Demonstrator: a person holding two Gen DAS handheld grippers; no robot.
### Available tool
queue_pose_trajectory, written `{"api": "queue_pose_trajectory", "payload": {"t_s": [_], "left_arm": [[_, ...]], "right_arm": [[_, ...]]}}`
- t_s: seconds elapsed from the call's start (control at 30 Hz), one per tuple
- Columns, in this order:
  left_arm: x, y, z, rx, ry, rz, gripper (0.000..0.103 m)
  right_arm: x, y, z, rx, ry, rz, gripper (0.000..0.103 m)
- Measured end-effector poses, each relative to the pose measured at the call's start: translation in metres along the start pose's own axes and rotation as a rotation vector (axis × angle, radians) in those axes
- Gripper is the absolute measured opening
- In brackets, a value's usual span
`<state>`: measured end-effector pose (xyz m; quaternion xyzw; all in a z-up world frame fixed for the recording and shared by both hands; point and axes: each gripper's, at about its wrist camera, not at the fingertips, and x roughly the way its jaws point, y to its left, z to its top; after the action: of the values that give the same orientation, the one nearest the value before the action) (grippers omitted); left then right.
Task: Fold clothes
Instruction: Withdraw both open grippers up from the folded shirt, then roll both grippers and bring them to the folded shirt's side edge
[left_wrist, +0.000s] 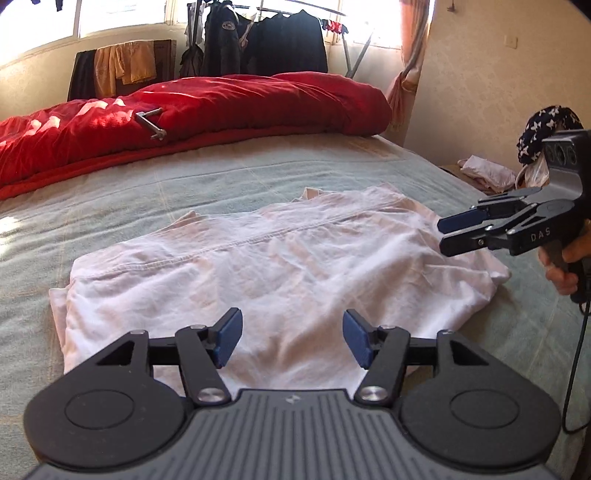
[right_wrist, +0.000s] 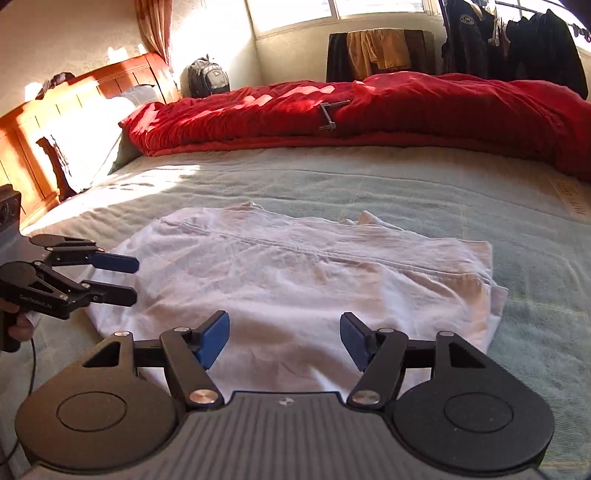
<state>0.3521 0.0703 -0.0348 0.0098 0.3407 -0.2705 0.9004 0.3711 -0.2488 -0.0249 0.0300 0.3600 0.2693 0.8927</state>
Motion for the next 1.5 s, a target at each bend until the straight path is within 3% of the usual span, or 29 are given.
{"api": "queue_pose_trajectory", "payload": {"t_s": [0.07,0.13,0.23,0.33,0.37,0.4,0.5,0.57,0.67,0.73,0.93,0.97,1.0,1.07,1.13,1.3,1.37,1.5], "left_arm": [[0.015,0.01,0.002,-0.037,0.013,0.013,0.061],[0.027,0.023,-0.003,-0.056,0.047,0.089,0.059],[0.03,0.046,-0.006,-0.037,0.023,0.132,0.056],[0.027,0.064,0.005,-0.124,0.022,0.252,0.051],[0.022,0.068,0.007,-0.154,0.007,0.233,0.051],[0.016,0.071,0.01,-0.185,-0.01,0.204,0.051],[0.007,0.054,0.013,-0.153,-0.039,0.055,0.059],[0.013,0.039,0.013,-0.103,-0.015,0.004,0.062],[0.03,0.036,0.005,-0.102,0.038,0.039,0.063],[0.028,0.048,0.0,-0.153,0.046,0.082,0.062],[-0.01,0.104,-0.013,-0.384,-0.01,0.16,0.055],[-0.022,0.112,-0.018,-0.438,-0.031,0.143,0.055],[-0.033,0.11,-0.021,-0.426,-0.045,0.153,0.055],[-0.054,0.102,-0.027,-0.38,-0.068,0.184,0.055],[-0.075,0.093,-0.032,-0.334,-0.091,0.215,0.055],[-0.074,-0.001,-0.041,0.249,-0.014,0.328,0.064],[-0.062,-0.043,-0.05,0.488,-0.003,0.348,0.066],[-0.027,-0.103,-0.073,0.854,0.039,0.393,0.066]], "right_arm": [[0.023,-0.006,0.006,0.046,0.021,0.041,0.071],[0.045,-0.016,0.004,0.031,0.047,-0.027,0.07],[0.052,-0.036,0.008,0.028,0.008,-0.024,0.066],[0.051,-0.049,0.022,0.086,-0.008,-0.111,0.067],[0.05,-0.052,0.027,0.107,-0.012,-0.137,0.067],[0.046,-0.051,0.03,0.122,-0.014,-0.102,0.069],[0.043,-0.026,0.036,0.047,-0.014,0.011,0.077],[0.055,-0.006,0.036,-0.007,0.023,0.06,0.078],[0.084,0.002,0.028,-0.011,0.111,0.033,0.078],[0.087,-0.006,0.023,0.007,0.092,0.04,0.078],[0.039,-0.058,0.023,0.19,0.035,-0.013,0.078],[0.026,-0.065,0.02,0.22,0.02,-0.015,0.078],[0.012,-0.071,0.017,0.248,0.003,-0.016,0.078],[-0.021,-0.071,0.008,0.23,-0.044,-0.039,0.079],[-0.045,-0.055,0.0,0.12,-0.044,-0.111,0.08],[-0.07,0.007,-0.018,-0.215,0.03,-0.213,0.083],[-0.066,0.038,-0.024,-0.35,0.035,-0.244,0.085],[-0.035,0.095,-0.046,-0.606,0.067,-0.287,0.091]]}}
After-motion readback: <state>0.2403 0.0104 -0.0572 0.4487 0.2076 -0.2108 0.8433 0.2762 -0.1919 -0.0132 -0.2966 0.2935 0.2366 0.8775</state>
